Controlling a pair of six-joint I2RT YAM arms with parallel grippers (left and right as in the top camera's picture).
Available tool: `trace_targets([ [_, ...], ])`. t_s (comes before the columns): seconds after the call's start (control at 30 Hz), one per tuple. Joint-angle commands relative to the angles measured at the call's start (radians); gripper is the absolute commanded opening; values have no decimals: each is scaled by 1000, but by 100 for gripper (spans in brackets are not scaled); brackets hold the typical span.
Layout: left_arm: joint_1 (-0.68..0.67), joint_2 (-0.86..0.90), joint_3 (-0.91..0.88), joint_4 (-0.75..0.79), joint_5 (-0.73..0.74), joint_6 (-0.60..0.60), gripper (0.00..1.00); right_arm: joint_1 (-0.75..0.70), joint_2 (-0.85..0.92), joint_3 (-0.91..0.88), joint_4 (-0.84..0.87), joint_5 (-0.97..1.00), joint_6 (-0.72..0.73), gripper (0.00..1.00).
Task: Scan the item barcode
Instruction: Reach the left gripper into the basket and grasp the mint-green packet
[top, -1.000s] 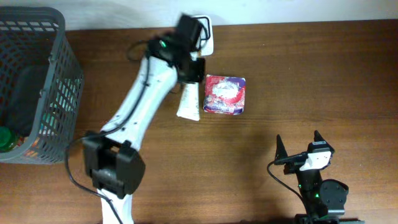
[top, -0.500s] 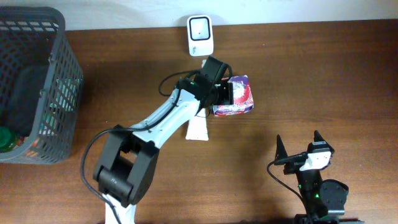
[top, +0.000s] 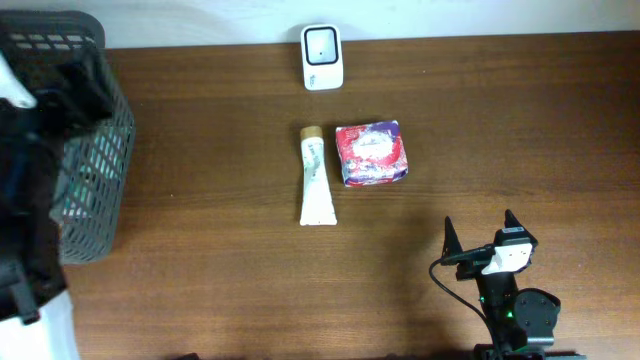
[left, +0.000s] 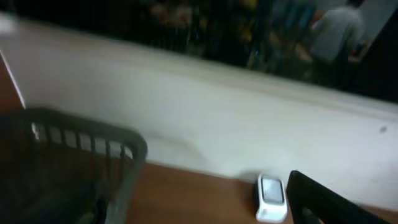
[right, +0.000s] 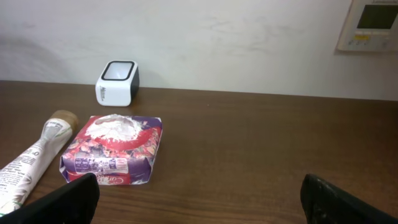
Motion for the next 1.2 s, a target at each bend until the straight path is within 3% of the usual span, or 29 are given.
trace_targets([
  [0.0,137,145,172,10,-34,42,99,-4,-6,-9,-2,5,4,98],
  [0.03,183,205,190,7,-93,42,99,-4,-6,-9,-2,5,4,98],
  [0.1,261,362,190,-16,-155,133,82,-4,-6,-9,-2,5,4,99],
  [0.13,291,453,189,-39,-154,174,99,-4,-6,-9,-2,5,4,99],
  [0.2,331,576,189,-96,-132,173,100,-4,-6,-9,-2,5,4,99],
  [0.23,357,632,189,-111,-40,174,99,-4,-6,-9,-2,5,4,99],
  [0.27,393,701,189,-111,174,234,99,-4,-6,-9,-2,5,4,99],
  [0.3,398,723,189,-115,214,247,100,-4,-6,-9,-2,5,4,98],
  [0.43,398,871,189,-214,90,361,100,-4,-6,-9,-2,5,4,99],
  [0.47,397,904,189,-240,90,408,84,-4,-6,-9,-2,5,4,99],
  [0.5,397,932,189,-253,90,417,56,-4,-6,-9,-2,5,4,98],
  [0.53,397,960,188,-258,90,417,62,-4,-6,-9,-2,5,4,99],
  [0.57,390,987,187,-265,90,425,59,-4,-6,-9,-2,5,4,99],
  [0.6,379,1001,187,-275,126,489,62,-4,-6,-9,-2,5,4,99],
  [0.63,361,1009,186,-276,132,509,81,-4,-6,-9,-2,5,4,98],
  [0.8,297,1017,185,-258,88,578,74,-4,-6,-9,-2,5,4,99],
  [0.83,297,1040,185,-259,71,578,69,-4,-6,-9,-2,5,4,99],
  [0.9,297,1096,185,-261,71,578,48,-4,-6,-9,-2,5,4,99],
  [0.93,297,1110,185,-261,71,578,29,-4,-6,-9,-2,5,4,99],
  [0.97,297,1110,185,-261,71,578,19,-4,-6,-9,-2,5,4,99],
  [1.03,300,1110,185,-273,71,578,15,-4,-6,-9,-2,5,4,99],
  [1.07,303,1109,185,-282,71,577,1,-4,-6,-9,-2,5,4,99],
  [1.17,325,1094,262,-321,72,331,0,-4,-6,-9,-2,5,4,98],
])
